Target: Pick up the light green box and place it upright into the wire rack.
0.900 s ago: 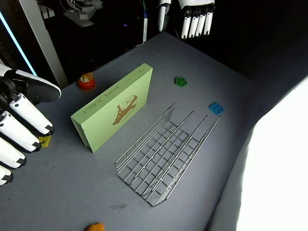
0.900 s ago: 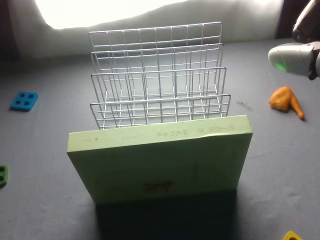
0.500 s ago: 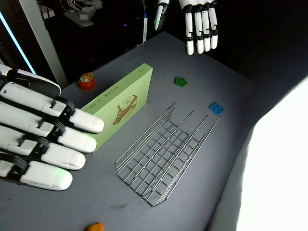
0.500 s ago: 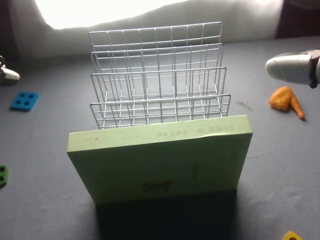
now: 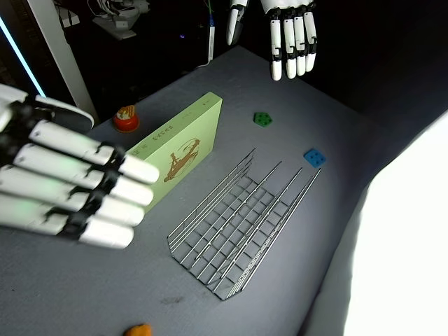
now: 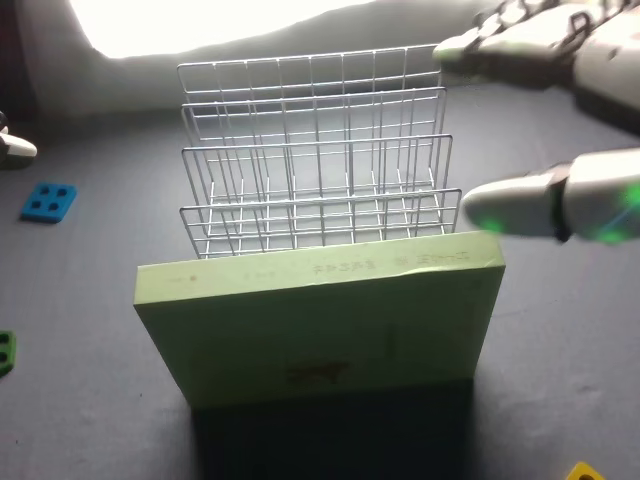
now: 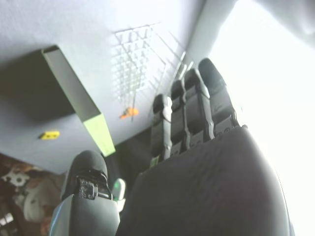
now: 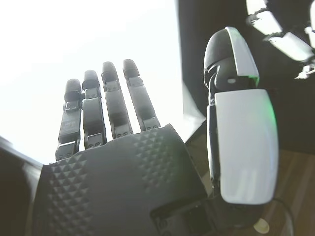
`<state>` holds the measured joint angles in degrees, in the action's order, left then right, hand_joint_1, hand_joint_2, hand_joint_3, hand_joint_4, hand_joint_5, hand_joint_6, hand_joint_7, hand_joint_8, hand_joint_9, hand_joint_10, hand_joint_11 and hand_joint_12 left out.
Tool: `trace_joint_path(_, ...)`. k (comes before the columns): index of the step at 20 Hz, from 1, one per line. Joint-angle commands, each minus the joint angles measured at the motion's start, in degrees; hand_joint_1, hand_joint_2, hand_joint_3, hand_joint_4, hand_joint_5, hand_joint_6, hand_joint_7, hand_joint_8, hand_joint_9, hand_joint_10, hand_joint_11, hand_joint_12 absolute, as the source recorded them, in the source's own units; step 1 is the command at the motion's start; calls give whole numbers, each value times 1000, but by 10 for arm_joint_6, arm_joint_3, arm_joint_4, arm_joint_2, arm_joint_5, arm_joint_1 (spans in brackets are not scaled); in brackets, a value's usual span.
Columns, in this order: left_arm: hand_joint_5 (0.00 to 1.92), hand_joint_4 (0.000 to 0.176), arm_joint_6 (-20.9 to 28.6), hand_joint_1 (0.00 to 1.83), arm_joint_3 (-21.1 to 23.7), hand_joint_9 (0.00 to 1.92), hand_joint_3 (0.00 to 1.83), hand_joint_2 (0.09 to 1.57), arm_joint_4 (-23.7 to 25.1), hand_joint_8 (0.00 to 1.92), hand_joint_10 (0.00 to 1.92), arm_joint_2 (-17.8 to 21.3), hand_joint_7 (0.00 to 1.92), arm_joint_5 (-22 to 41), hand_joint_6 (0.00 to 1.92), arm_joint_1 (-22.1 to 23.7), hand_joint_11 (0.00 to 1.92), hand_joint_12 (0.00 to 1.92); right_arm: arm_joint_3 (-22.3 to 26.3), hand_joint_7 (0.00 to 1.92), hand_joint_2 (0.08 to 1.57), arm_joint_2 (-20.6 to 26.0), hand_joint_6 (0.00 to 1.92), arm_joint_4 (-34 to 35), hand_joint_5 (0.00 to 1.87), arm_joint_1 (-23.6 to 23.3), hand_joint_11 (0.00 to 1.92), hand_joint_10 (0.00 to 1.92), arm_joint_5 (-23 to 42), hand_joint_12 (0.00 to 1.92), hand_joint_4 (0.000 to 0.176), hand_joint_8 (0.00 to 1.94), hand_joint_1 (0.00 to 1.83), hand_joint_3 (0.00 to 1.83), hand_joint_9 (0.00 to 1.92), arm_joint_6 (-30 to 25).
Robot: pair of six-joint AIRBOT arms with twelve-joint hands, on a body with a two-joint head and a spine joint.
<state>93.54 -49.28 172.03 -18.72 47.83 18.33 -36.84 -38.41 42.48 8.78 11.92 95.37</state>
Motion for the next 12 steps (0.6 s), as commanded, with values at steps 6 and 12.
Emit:
trace_joint_path(6, 150, 83, 1, 0, -16, 159, 5, 1200, 5, 0, 3, -2, 160, -51, 1, 2, 0, 495, 23, 176, 1115, -51, 4, 68, 132, 0, 0, 4, 72, 275, 0, 3, 214, 16, 117, 25)
trace_joint_path(12, 207, 59, 2, 0, -28, 199, 0, 1196, 5, 4, 6, -4, 221, -52, 6, 7, 0, 516, 14, 177, 1121, -133, 9, 198, 103, 5, 0, 7, 113, 388, 0, 3, 223, 2, 150, 125)
